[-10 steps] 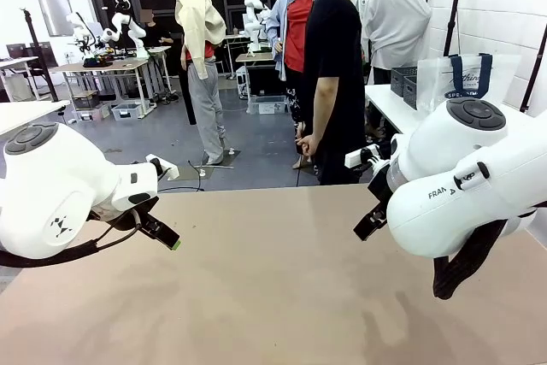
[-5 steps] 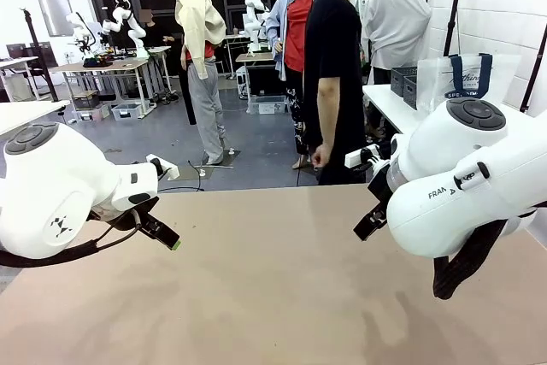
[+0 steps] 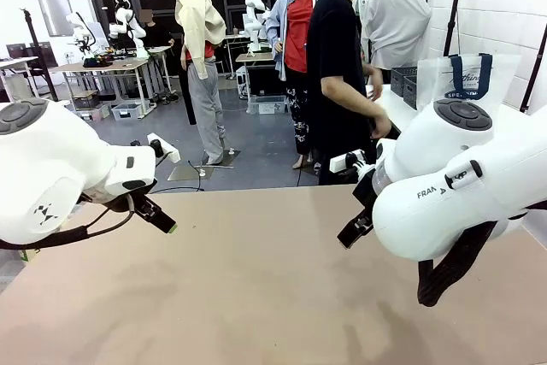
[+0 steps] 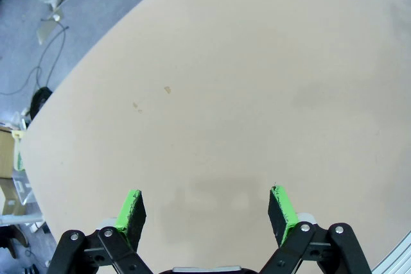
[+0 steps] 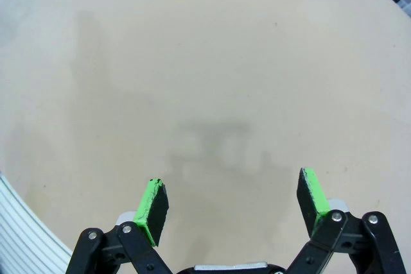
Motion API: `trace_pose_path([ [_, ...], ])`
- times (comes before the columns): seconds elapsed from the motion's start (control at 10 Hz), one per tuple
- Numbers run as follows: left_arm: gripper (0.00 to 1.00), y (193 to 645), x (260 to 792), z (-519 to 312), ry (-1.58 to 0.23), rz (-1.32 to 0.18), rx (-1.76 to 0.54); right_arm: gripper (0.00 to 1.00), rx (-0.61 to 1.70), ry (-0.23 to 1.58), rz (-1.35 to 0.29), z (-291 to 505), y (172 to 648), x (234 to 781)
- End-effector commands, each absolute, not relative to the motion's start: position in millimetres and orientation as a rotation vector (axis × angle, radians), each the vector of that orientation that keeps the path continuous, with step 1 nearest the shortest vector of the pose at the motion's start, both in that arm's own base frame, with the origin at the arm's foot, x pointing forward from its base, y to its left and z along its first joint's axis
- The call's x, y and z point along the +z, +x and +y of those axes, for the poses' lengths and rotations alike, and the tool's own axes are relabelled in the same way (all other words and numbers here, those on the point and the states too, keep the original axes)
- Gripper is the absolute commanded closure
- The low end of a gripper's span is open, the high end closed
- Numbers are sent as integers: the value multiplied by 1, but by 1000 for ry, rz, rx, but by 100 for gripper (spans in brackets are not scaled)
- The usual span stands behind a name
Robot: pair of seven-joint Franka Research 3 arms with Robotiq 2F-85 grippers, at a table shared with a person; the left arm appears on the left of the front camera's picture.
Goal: Transfer purchased items from the store into the shopping bag.
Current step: Open the Reusable shopping bag in the center of the table.
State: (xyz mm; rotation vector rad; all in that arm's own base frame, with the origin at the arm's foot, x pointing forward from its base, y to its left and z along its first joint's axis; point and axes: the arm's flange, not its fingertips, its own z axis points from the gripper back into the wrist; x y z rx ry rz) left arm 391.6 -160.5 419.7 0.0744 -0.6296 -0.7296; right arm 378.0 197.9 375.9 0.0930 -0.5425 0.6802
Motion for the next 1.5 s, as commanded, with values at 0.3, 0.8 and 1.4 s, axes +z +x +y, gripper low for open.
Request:
trace_pose_path([
  [0.3,0,410,410,-164,185,-716,-710,0,681,86,-560,170,371,388],
  [0.8,0,422,407,-164,273,-789,-741,0,691,72,-563,165,368,389],
  [1.4,0,414,423,-144,234,-759,-755,0,655,88,-568,177,384,393],
])
